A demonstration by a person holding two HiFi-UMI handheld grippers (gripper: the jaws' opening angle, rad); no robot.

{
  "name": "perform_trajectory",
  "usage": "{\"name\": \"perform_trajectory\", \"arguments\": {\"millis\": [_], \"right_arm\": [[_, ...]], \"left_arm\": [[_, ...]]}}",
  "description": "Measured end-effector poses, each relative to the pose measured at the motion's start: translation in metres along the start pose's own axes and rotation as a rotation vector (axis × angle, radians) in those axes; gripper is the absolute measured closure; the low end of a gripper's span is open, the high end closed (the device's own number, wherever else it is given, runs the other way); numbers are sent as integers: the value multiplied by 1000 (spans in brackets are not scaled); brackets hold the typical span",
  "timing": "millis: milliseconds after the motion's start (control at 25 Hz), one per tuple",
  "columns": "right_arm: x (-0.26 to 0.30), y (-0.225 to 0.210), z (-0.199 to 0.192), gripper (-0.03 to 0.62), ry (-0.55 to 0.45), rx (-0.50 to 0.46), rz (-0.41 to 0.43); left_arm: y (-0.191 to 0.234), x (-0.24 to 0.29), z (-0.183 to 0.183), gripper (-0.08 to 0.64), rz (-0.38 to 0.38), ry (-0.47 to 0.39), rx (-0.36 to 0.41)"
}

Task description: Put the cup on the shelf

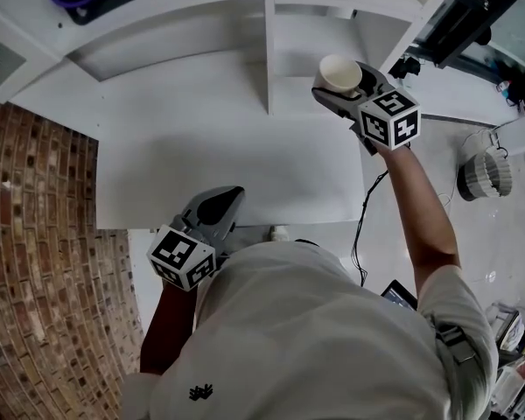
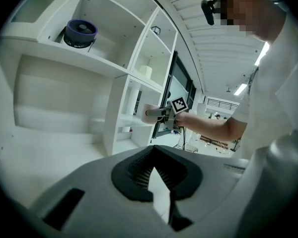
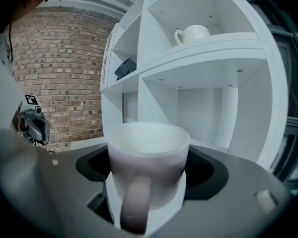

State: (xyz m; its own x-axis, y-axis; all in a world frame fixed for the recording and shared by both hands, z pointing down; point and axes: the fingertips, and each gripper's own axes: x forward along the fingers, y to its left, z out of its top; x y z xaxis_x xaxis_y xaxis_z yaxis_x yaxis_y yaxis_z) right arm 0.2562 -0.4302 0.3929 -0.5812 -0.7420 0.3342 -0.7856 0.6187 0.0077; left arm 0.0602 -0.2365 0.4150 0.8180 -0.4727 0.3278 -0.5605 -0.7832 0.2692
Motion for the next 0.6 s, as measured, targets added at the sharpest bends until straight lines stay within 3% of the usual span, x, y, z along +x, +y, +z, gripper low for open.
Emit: {"name": "perform_trajectory", "arguments": {"millis": [600], "right_arm": [[66,-66,21,153,-4,-13,-31]], "left_arm": [[28,7,7,554,83,-8,-25]]}}
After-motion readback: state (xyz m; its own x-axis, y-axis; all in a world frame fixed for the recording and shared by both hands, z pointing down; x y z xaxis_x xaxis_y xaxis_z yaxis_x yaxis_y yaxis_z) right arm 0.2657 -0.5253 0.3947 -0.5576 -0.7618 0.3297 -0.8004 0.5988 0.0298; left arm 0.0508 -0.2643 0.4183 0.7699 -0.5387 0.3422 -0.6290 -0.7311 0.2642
